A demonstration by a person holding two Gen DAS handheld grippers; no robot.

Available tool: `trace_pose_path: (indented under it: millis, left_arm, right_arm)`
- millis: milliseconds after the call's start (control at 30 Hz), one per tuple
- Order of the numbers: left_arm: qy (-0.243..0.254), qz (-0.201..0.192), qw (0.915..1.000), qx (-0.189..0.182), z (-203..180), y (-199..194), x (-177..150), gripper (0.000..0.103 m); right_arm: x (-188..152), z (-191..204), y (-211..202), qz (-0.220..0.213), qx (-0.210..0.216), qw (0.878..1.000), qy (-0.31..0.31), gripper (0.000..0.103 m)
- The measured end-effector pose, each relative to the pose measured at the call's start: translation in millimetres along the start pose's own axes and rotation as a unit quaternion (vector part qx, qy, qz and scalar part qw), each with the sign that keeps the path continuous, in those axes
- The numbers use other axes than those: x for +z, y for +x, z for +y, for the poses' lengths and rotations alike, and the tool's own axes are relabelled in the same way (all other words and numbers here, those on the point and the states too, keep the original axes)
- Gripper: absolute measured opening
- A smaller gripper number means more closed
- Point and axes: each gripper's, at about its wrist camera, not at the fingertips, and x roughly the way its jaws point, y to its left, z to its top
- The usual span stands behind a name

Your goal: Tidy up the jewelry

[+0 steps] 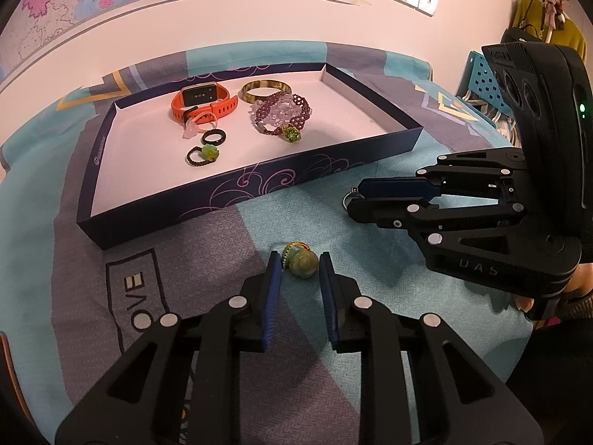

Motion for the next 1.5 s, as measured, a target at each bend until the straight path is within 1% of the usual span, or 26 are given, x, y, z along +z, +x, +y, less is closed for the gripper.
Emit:
trace_pose_path:
  millis: [33, 67, 167, 367, 500, 567, 600, 633, 667, 733, 833, 900, 1033, 1267, 1500]
  left_arm:
    - [0.000, 0.000, 1.0000, 0.000, 0.1, -0.1, 0.0, 0.021]
    - [0.000, 0.000, 1.0000, 0.000, 0.0, 0.0, 0.0, 0.021]
    - [-0.001, 0.000, 1.0000, 0.000, 0.2, 0.0, -0.1, 0.021]
    - [-0.001, 0.000, 1.0000, -0.001, 0.4, 0.1, -0.2, 0.021]
    - [-0.001, 0.000, 1.0000, -0.001, 0.3, -0.2, -0.1, 0.021]
    - [-0.001, 0.000, 1.0000, -0.001, 0.4, -0.2, -0.1, 0.021]
    - [-0.001, 0.000, 1.0000, -0.001, 0.3, -0.2, -0.2, 0.021]
    - [-0.001, 0.000, 1.0000, -0.001, 0.1, -0.1, -0.1, 0.021]
    - [0.000, 0.000, 1.0000, 0.000, 0.0, -0.1, 0.0, 0.021]
    - [-0.001, 0.000, 1.0000, 0.000, 0.3, -0.2, 0.0, 0.021]
    - [-0.001, 0.000, 1.0000, -0.001, 0.3, 0.0, 0.2, 0.021]
    - [0.000, 0.000, 1.0000, 0.000, 0.4, -0.2, 0.0, 0.021]
    - [-0.001, -0.001, 1.0000, 0.000, 0.7, -0.3, 0.1, 0.021]
    - [-0.003, -0.003, 1.0000, 0.001, 0.5, -1.8, 0.8, 0.020]
    - [-0.006, -0.013, 0.9999, 0.001, 1.6, -6.4, 1.0, 0.020]
  right_arm:
    - [-0.2, -0.7, -0.4, 0.000, 0.002, 1.000, 0.003, 0.014]
    - [-0.1, -1.3, -1.3, -0.002, 0.004, 1.000, 0.005, 0.001]
    - [-0.1, -3.5, -1.6, -0.002, 0.012, 1.000, 0.013, 0.000]
    - [-0.8, -6.3, -2.8, -0.004, 0.015, 1.000, 0.023, 0.001]
    - [-0.2, -8.7, -5.5, -0.010, 0.028, 0.999, 0.037, 0.009]
    - [1.2, -6.1, -5.4, -0.012, 0.032, 0.999, 0.033, 0.012]
    - [1.7, -5.3, -5.0, -0.011, 0.032, 0.999, 0.032, 0.016]
    - [2.5, -3.5, -3.4, -0.008, 0.032, 0.999, 0.029, 0.030]
    - [2.8, -1.6, -1.7, -0.006, 0.030, 0.999, 0.025, 0.035]
    - [2.8, 2.6, 1.8, 0.000, 0.020, 1.000, 0.014, 0.035]
    - [2.8, 9.0, 2.9, 0.003, 0.001, 1.000, -0.007, 0.024]
    - [2.6, 10.8, 3.2, 0.003, 0.000, 1.000, -0.013, 0.016]
    - [2.6, 11.1, 3.4, 0.003, 0.003, 1.000, -0.012, 0.016]
    - [0.8, 5.7, -3.8, -0.010, 0.020, 1.000, 0.004, 0.016]
    - [0.0, 1.4, -9.1, -0.019, 0.030, 0.999, 0.013, 0.016]
